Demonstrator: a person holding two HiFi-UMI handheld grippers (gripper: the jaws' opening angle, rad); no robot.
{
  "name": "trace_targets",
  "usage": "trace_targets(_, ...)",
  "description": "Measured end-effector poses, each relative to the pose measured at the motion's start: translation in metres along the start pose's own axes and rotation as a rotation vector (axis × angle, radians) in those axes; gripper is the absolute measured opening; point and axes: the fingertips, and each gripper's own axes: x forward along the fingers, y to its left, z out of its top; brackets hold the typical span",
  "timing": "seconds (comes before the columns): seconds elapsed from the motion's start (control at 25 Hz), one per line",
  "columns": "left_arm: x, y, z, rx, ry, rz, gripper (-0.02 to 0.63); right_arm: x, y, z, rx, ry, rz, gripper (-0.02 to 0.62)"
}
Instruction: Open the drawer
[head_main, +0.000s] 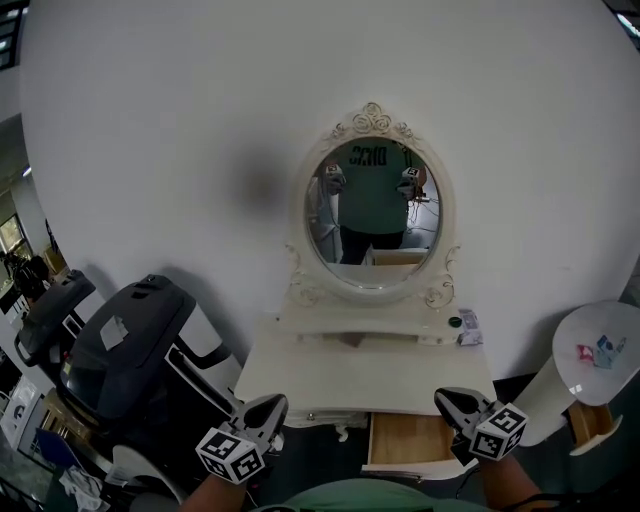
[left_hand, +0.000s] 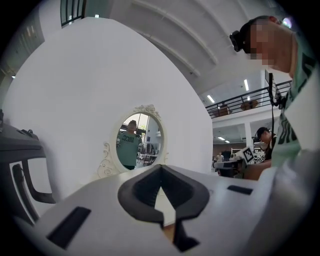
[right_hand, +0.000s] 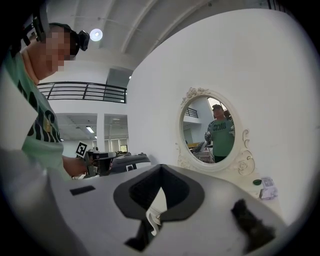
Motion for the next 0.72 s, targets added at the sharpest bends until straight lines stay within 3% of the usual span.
trace_targets(0.28, -0.008, 0.022, -0.005, -0.059, -0.025, -0.013, 0.009, 0.01, 0.011, 0.006, -0.013, -0.009, -0.039, 0.011)
trace_targets(0.72, -0.003, 0.028, -0.012, -0.078, -0.028, -0.019, 0.009, 0.021, 0.01, 0.002, -0.024, 0.015, -0.041, 0.011)
